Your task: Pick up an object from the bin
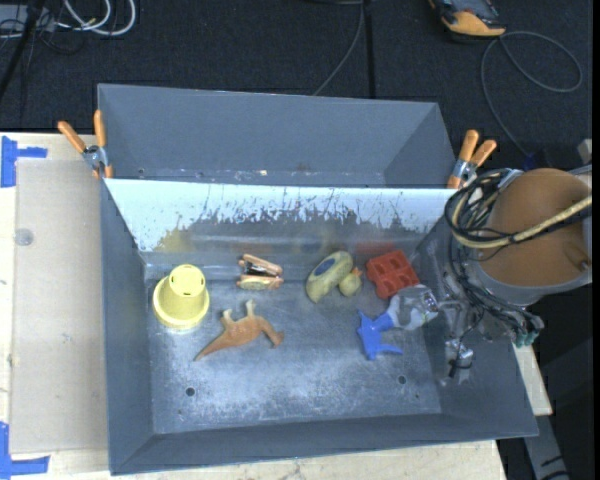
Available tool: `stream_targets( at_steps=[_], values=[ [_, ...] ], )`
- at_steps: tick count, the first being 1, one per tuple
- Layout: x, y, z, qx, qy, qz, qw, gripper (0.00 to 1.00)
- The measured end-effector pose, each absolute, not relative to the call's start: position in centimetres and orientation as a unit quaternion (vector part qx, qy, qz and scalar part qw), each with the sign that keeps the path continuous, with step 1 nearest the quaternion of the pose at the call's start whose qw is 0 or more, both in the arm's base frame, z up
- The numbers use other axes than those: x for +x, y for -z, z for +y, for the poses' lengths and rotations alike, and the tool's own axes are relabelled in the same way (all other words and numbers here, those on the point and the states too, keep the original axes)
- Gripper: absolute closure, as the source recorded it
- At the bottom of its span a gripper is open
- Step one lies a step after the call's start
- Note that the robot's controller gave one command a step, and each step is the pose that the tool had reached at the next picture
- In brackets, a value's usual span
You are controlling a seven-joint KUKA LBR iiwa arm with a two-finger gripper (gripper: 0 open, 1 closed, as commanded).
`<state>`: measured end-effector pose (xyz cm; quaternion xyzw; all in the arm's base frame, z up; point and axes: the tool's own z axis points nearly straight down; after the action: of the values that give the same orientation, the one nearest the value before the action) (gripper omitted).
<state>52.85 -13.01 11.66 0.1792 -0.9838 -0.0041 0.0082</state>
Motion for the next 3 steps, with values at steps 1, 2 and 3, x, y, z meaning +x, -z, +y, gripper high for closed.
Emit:
stream_targets(
  at_steps=[1, 2, 3],
  values=[
    [53.5, -15.4, -13.0, 0.178, 0.001, -0.984, 0.002, 0.00],
    [54.4, -14.7, -10.9, 0.107, 0.003, -0.994, 0.006, 0.00],
    [55.9, -12.9, -10.5, 0.071, 0.002, -0.997, 0.004, 0.00]
  ],
)
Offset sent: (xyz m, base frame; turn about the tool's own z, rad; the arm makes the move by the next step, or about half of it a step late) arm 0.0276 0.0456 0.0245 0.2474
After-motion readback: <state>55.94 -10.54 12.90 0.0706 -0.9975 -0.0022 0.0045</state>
